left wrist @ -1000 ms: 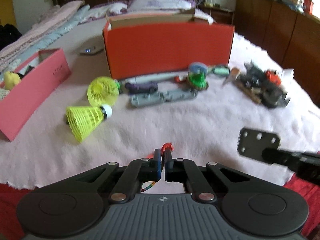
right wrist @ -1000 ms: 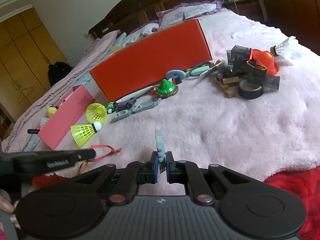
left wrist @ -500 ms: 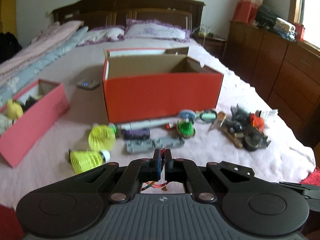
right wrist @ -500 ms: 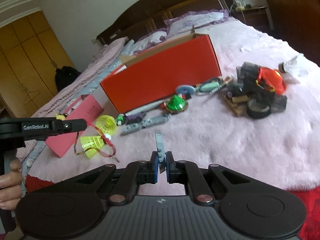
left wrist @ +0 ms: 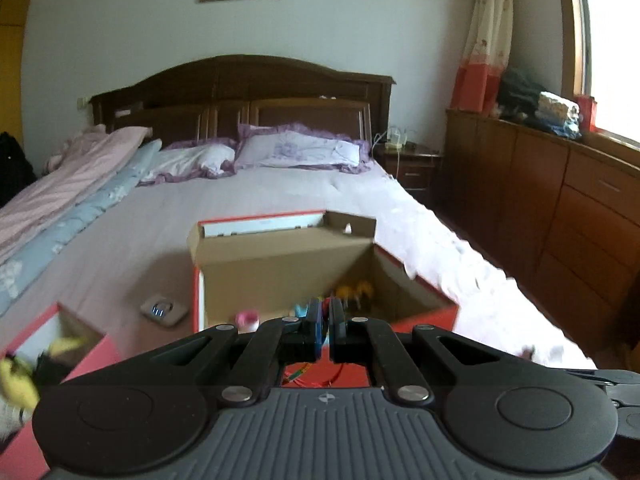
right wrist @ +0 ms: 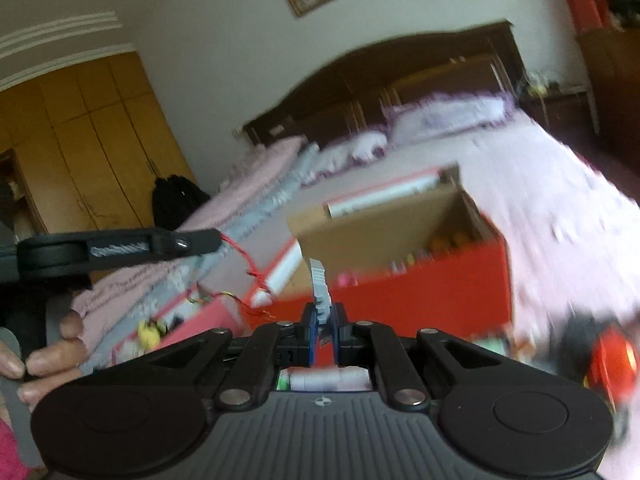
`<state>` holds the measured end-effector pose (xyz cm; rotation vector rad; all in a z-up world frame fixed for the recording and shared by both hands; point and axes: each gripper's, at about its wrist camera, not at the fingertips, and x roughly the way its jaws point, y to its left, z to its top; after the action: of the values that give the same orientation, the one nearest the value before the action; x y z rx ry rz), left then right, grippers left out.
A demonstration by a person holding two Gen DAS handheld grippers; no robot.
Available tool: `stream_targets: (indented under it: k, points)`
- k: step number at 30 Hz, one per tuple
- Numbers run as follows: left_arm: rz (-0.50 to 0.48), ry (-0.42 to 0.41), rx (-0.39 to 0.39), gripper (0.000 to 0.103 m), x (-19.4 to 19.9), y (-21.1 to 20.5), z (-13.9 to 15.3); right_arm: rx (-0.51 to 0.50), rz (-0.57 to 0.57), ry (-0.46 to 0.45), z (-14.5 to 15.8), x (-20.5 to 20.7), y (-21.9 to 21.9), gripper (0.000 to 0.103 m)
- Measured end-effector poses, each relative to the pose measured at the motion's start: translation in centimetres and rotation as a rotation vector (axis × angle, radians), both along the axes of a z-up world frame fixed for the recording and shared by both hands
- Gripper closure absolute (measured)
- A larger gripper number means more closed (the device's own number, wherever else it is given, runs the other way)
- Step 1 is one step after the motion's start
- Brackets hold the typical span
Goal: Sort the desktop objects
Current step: 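Open both grippers over the red box to drop string and plate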
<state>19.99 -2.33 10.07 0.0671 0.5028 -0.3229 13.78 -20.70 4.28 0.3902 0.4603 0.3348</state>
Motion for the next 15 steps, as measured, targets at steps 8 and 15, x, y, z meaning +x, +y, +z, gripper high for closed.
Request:
stream_targets:
  k: [8,15]
  points:
    - [0.083,0.06,0.152,0.061,9.0,-3.1,-3.0,-0.046,-0.033,0.046,0.8,10.6,1.7,0.087]
    - [0.098,0.111,0.134,0.04,6.6,-0.5,-5.9,-0.051,-0.072,0.063,-1.9,8.9,0.6,0.07]
